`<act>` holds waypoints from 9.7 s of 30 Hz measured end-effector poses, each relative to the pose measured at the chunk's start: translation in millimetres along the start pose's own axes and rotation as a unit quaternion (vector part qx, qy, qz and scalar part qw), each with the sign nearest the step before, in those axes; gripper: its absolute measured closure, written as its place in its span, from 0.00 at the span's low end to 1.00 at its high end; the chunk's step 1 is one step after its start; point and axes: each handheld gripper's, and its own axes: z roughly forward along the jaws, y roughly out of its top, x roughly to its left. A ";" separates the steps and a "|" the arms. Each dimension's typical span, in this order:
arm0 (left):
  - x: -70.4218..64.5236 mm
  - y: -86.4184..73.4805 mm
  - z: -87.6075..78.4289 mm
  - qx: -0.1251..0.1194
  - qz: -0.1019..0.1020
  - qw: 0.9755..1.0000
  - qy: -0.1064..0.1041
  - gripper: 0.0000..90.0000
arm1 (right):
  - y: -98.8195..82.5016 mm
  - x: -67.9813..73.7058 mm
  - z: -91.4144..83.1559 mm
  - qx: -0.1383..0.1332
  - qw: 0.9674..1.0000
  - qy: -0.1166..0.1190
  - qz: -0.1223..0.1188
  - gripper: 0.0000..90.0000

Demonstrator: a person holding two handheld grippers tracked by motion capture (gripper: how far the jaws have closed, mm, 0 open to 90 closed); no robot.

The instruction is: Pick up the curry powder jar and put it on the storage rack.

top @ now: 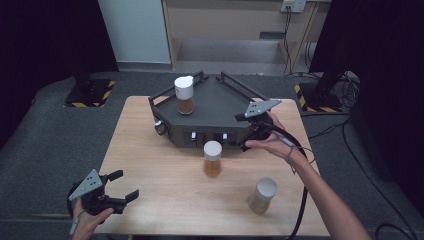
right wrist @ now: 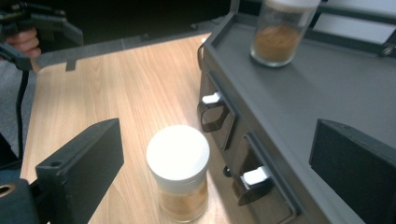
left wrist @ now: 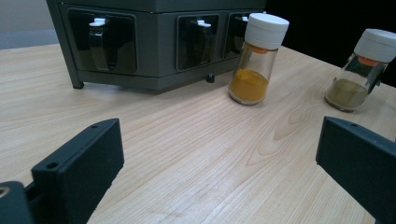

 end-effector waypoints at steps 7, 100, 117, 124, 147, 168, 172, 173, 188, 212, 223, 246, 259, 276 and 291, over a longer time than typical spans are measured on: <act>0.2 0.1 0.0 0.000 0.000 1.000 -0.001 0.00 | 9.0 3.0 18.2 0.032 0.999 0.007 -0.017 0.05; 0.9 1.1 0.9 0.004 -0.002 1.000 -0.005 0.00 | 86.3 -10.4 33.9 0.147 0.988 0.046 -0.022 0.38; 1.1 1.4 1.3 0.006 -0.001 1.000 -0.007 0.00 | 133.4 -12.1 9.8 0.144 0.989 0.026 -0.017 0.38; 1.2 1.4 1.2 0.006 -0.001 1.000 -0.007 0.00 | 147.1 -18.4 5.7 0.138 0.990 0.023 -0.015 0.38; 2.4 1.6 1.4 0.009 -0.002 1.000 -0.007 0.00 | 178.6 -47.0 24.7 0.154 0.987 -0.033 0.031 0.38; 3.6 0.4 0.7 0.006 -0.006 1.000 -0.005 0.00 | 186.4 -77.1 64.1 0.172 0.981 -0.063 0.060 0.38; 3.4 0.3 0.7 0.005 -0.006 1.000 -0.006 0.00 | 188.1 -80.9 69.3 0.175 0.980 -0.064 0.066 0.38; 3.3 0.2 0.6 0.005 -0.006 1.000 -0.006 0.00 | 188.2 -81.9 70.4 0.175 0.980 -0.064 0.067 0.38; 3.8 0.0 0.1 0.004 -0.008 1.000 -0.006 0.00 | 187.8 -95.0 91.7 0.204 0.973 -0.065 0.082 0.38; 4.5 -0.1 -0.1 0.004 -0.007 1.000 -0.007 0.00 | 180.7 -102.0 101.0 0.209 0.972 -0.060 0.093 0.38; 3.6 -0.3 -2.2 0.000 -0.007 1.000 -0.006 0.00 | 169.8 -94.1 80.5 0.146 0.984 -0.068 0.077 0.11; 1.9 1.0 0.7 0.005 -0.006 1.000 -0.010 0.00 | 131.9 -50.5 -61.7 0.036 0.989 -0.117 0.081 0.05; -0.3 1.9 2.0 0.006 -0.004 1.000 -0.011 0.00 | 89.3 -0.1 -111.7 -0.037 0.990 -0.121 0.066 0.04; -0.2 2.0 1.7 0.006 -0.004 1.000 -0.011 0.00 | 44.2 55.3 -121.0 -0.088 0.992 -0.089 0.021 0.04; 0.0 2.4 2.3 0.008 -0.003 1.000 -0.012 0.00 | 1.8 77.7 -113.9 -0.108 0.992 -0.066 0.016 0.04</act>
